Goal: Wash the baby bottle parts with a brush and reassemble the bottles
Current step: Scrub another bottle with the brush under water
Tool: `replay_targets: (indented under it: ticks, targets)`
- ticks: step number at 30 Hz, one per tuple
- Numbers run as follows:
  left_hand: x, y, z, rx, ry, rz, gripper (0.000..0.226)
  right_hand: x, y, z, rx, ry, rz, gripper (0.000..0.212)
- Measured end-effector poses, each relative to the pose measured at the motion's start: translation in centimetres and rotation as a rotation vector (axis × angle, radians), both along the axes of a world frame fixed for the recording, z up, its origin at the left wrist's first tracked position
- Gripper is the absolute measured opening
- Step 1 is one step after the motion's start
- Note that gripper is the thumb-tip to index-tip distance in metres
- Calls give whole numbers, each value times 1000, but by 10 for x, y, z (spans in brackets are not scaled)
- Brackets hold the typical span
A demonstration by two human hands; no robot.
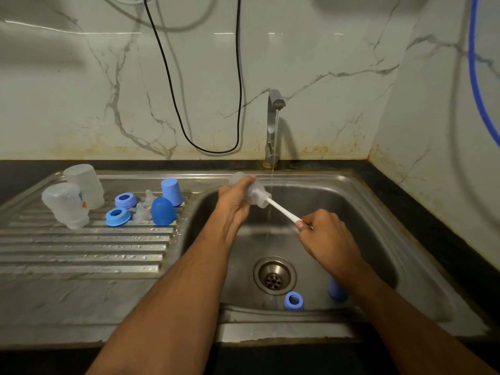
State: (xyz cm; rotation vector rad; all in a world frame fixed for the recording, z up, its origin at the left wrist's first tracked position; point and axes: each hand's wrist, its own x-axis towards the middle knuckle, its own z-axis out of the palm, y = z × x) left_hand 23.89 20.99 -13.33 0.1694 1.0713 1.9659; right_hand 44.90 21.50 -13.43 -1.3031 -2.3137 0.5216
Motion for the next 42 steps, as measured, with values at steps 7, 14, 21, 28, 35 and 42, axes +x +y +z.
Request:
replay_targets:
  ticks: [7, 14, 21, 28, 35, 42]
  targets:
    - [-16, -4, 6, 61, -81, 80, 56, 3, 6, 6, -205, 163, 174, 20]
    - [1, 1, 6, 80, -2, -6, 56, -3, 7, 2, -41, 46, 11, 26]
    - [-10, -1, 3, 76, -40, 42, 28, 3, 8, 12, -338, 170, 145, 27]
    - [-13, 0, 3, 67, -12, 49, 36, 3, 15, 6, -166, 96, 37, 22]
    - [-20, -3, 4, 109, -73, 26, 34, 8, 12, 15, -136, 145, 149, 24]
    - [-13, 2, 2, 18, 41, 95, 31, 2, 10, 7, -165, 45, 47, 26]
